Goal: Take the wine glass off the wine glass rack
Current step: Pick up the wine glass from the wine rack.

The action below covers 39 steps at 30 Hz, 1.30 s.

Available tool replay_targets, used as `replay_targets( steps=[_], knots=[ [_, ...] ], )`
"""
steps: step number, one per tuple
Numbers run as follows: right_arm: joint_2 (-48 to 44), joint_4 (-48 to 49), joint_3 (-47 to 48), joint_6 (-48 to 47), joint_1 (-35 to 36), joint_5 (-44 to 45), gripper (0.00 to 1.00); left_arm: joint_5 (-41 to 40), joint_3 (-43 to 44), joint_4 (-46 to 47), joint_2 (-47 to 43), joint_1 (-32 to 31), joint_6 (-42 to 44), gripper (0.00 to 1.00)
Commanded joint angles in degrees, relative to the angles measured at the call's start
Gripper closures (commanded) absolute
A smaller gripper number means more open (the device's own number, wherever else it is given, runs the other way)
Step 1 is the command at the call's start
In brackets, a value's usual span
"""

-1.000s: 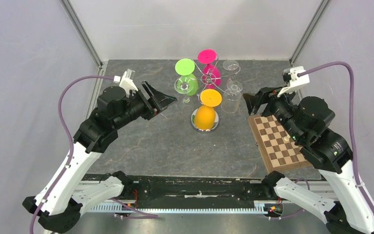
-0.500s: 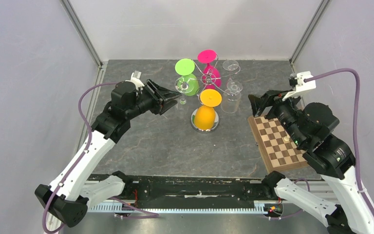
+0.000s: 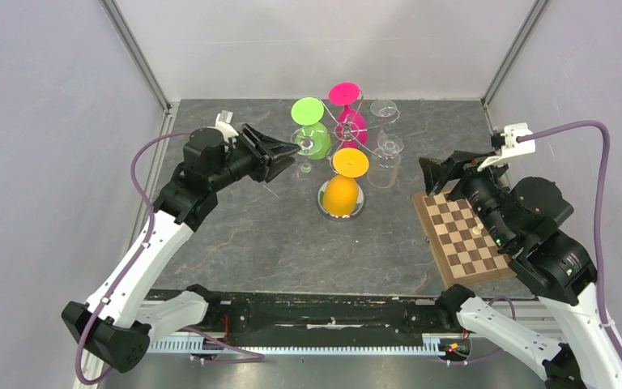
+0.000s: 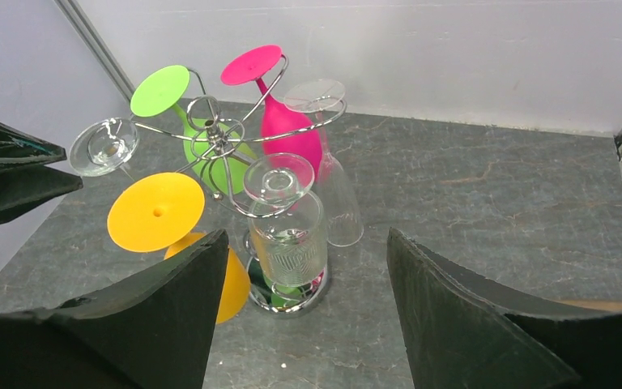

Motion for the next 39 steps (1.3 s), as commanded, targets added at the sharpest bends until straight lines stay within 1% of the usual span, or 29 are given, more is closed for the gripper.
replay_targets(
  steps=[1,16,27,39],
  knots=[
    [-0.53,2.32,-0.93,-0.65,0.22,0.93,0.26,2.15,2.80,2.52,0.87,0.63,-2.55,0.49],
    [-1.88,2.88,-3.26,-0.03,0.21,1.28,0.27,3.71,6.13,3.58,3.55,1.29,-2.98,0.59],
    [-2.57,2.81,-3.43,0.11,0.21,1.28,0.27,3.65,7.62,3.41,4.98,1.30,-2.93,0.63],
    [-3.37,2.83,-4.20,-0.21,0.21,1.66,0.27,3.03,9.23,2.70,6.86,1.34,-2.27,0.64]
  ],
)
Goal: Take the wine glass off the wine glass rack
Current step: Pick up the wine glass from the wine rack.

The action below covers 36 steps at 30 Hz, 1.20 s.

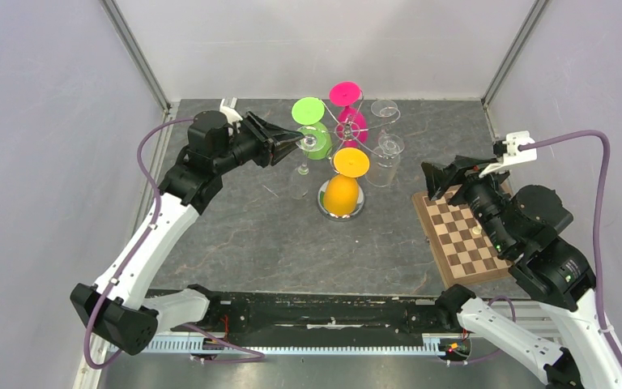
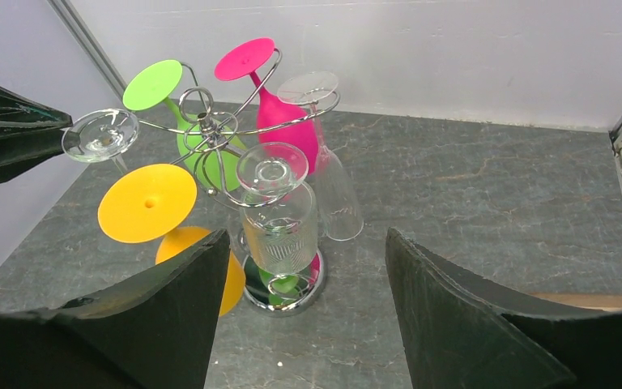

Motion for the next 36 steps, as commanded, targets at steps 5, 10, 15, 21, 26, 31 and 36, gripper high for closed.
replay_targets(
  steps=[5,10,15,21,26,31,36],
  knots=[
    [-1.06,2.11,-1.82,-0.07,0.21,1.11,0.27,0.88,2.53,2.02,0.94,0.03,-1.42,0.65],
    [-1.41,2.59,-2.83,-0.20,0.20,1.48,0.27,1.23,2.29,2.05,1.29,0.02,-1.17,0.66],
    [-1.45,2.92,-3.21,-0.19,0.21,1.37,0.27,1.46,2.26,2.06,1.74,0.03,-0.99,0.68],
    [-1.60,3.36,-4.22,-0.28,0.21,1.58,0.27,1.86,2.34,2.13,2.54,-0.06,-0.90,0.74],
    [-1.69,3.77,-4.60,-0.67,0.19,2.06,0.27,2.07,2.48,2.65,2.81,-0.06,-0.89,0.86],
    [-1.29,3.93,-4.56,-0.93,0.21,2.03,0.27,2.47,2.35,3.31,2.78,-0.06,-1.12,0.98],
    [-0.49,3.97,-3.70,-1.04,0.21,1.52,0.27,2.47,2.44,3.56,1.95,-0.06,-0.99,0.98]
  ],
)
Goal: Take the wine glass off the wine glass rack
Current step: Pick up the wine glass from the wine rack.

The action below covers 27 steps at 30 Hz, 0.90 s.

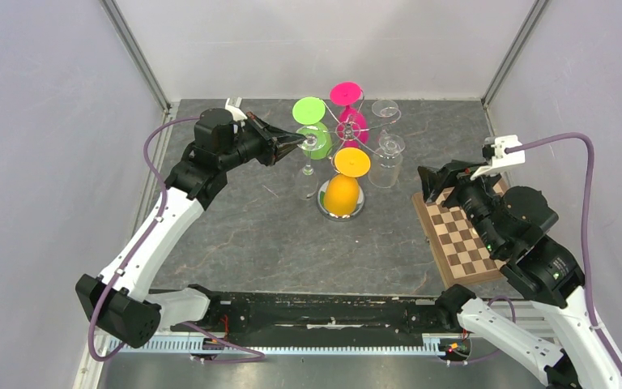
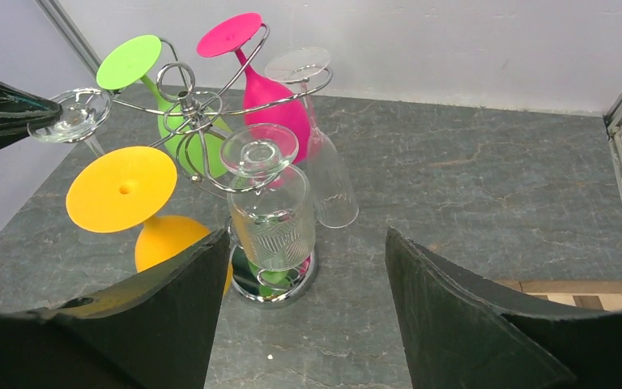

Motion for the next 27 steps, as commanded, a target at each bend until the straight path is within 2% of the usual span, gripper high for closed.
replay_targets(
  steps=[1,16,27],
  knots=[
    [0.70,2.33,0.85,-0.77,0.21,0.54,0.27,1.94,2.45,2.50,-0.93,-0.10,-0.92,0.98],
    [1.92,3.26,1.07,0.56,0.21,-1.73,0.28,-0.28,3.57,-1.65,-5.97,0.29,0.43,0.98],
    [1.48,2.74,1.70,0.33,0.21,-1.22,0.28,0.53,4.40,-1.43,-5.01,3.25,0.39,0.98]
  ],
)
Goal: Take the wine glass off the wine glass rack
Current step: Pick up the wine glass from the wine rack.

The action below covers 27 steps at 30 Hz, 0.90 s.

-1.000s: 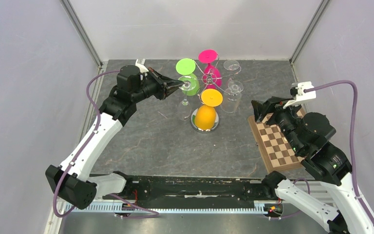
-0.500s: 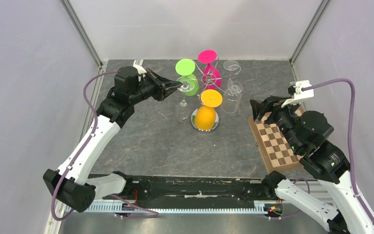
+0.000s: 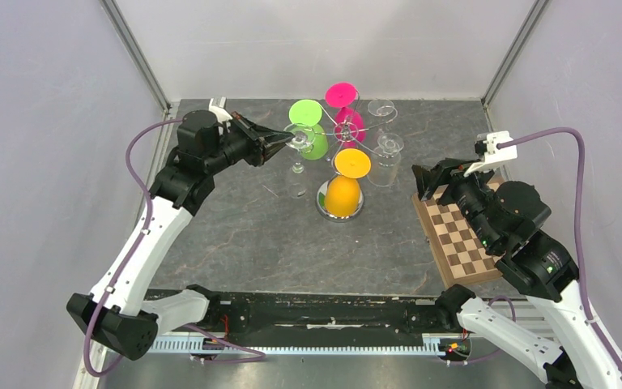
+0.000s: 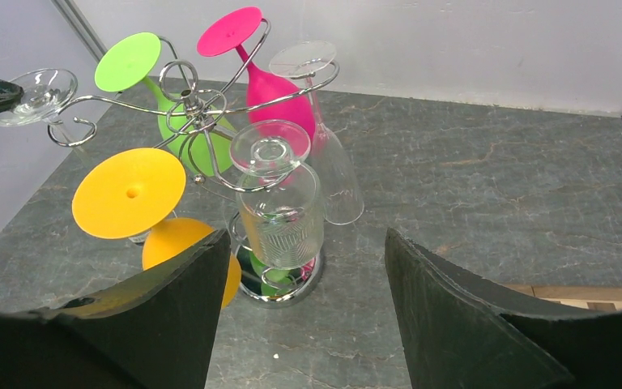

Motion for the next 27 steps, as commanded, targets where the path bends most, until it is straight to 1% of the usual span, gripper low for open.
replay_targets(
  steps=[1,11,18,27],
  knots=[
    [-0.31,1.80,1.82,0.04,0.18,0.38,0.28,1.60,3.64,2.62,-0.36,1.28,0.46,0.98],
    [-0.78,1.77,1.31,-0.92,0.20,1.64,0.27,4.72,7.71,4.77,5.34,1.84,0.63,0.98],
    [-1.78,1.80,0.28,-1.51,0.18,2.97,0.27,7.63,10.41,5.90,8.71,0.83,1.19,0.98],
    [-2.21,1.89,-0.12,-1.31,0.14,2.71,0.27,9.38,10.88,5.12,8.69,-1.84,2.80,0.98]
  ],
)
